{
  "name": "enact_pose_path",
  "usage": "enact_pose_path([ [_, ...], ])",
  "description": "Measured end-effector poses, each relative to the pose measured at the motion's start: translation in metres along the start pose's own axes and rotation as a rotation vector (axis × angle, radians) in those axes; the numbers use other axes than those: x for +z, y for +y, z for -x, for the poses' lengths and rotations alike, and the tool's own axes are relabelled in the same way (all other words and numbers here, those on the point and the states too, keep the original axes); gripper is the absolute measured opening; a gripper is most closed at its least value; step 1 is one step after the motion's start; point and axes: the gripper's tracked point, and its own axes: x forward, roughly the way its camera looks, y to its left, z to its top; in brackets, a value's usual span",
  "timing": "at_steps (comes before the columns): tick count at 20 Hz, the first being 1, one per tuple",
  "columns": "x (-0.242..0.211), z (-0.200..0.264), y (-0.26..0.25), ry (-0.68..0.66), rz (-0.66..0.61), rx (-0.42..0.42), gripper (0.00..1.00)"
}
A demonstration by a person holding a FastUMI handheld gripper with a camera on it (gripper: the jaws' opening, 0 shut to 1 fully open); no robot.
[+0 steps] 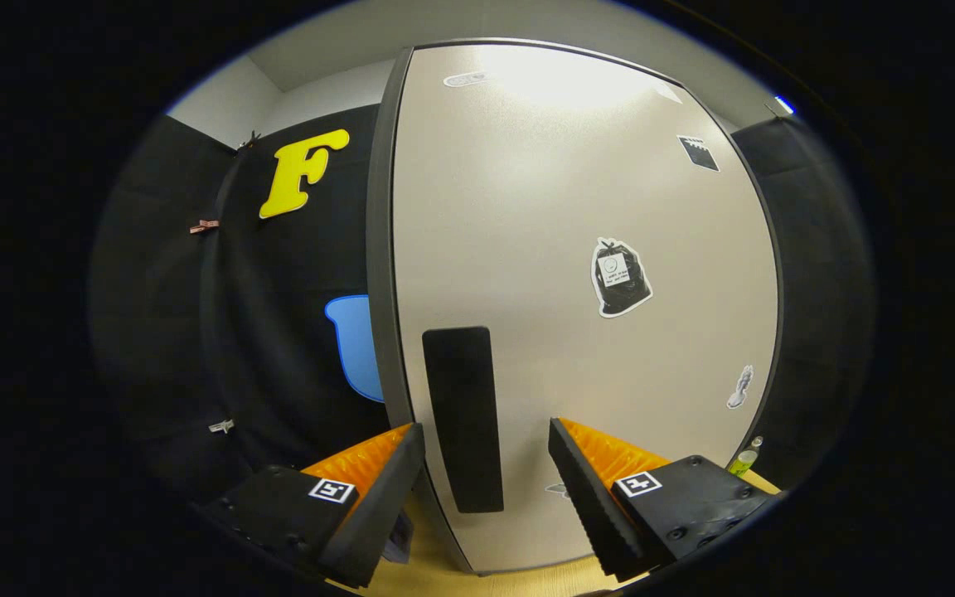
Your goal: Open the shoe cabinet door, grab the shoes and put them into the shoe cabinet, then close the shoe cabinet door.
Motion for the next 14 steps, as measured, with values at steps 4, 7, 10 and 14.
enact_pose_path([
  [4, -0.0002, -0.0034, 0.0034, -0.005, 0.023, 0.007, 0.83],
  [7, 0.0019, -0.0009, 0.008, -0.02, 0.05, 0.007, 0.48],
  [10, 0.0001, -0.0015, 0.0073, -0.012, 0.045, 0.003, 0.38],
  [14, -0.0002, -0.0014, 0.0063, -0.004, 0.057, 0.01, 0.31],
])
